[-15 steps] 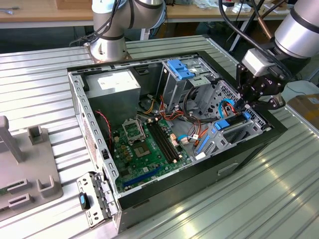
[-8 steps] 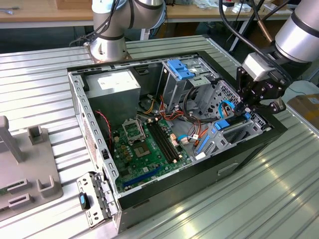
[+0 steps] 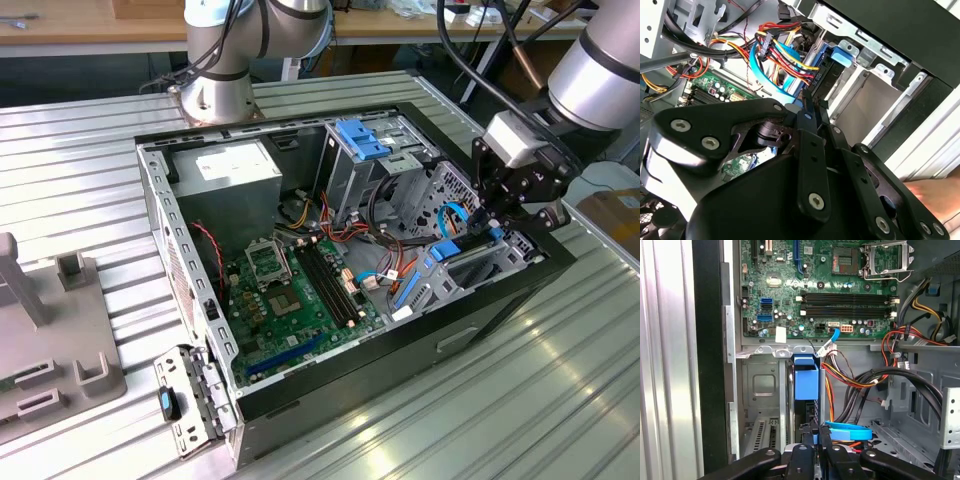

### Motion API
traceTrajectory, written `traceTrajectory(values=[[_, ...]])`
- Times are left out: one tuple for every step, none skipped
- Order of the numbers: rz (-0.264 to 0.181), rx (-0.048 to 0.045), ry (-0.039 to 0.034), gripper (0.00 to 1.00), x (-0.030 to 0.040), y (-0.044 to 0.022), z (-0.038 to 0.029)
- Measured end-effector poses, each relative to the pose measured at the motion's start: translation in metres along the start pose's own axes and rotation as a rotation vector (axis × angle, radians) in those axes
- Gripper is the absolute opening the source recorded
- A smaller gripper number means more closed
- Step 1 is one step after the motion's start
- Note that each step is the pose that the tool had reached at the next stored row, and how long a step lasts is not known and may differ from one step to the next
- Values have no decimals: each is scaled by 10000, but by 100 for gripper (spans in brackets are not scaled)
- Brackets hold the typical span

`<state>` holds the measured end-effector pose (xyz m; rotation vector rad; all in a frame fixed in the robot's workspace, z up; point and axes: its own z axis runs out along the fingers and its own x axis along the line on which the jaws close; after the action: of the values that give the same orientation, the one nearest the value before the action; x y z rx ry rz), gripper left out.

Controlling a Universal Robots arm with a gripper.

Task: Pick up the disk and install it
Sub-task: 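Insert the second disk wire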

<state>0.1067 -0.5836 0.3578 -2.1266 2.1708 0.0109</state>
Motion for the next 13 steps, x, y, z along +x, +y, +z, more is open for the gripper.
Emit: traceTrajectory(values=[[-2, 0, 0, 16, 0, 0, 0], [-2, 0, 3, 16, 0, 0, 0], [-3, 0, 1, 16, -1, 0, 5], [-4, 0, 1, 16, -1, 0, 7], [-4, -1, 2, 16, -1, 0, 7], [-5, -1, 3, 16, -1, 0, 8], [-8, -1, 2, 16, -5, -7, 9], [-7, -1, 3, 16, -13, -11, 9], [-6, -1, 2, 16, -15, -11, 9], [-6, 0, 3, 16, -14, -11, 11], [-6, -1, 1, 16, -14, -10, 22], [-6, 0, 2, 16, -13, -10, 27], [-6, -1, 2, 16, -13, -10, 34]])
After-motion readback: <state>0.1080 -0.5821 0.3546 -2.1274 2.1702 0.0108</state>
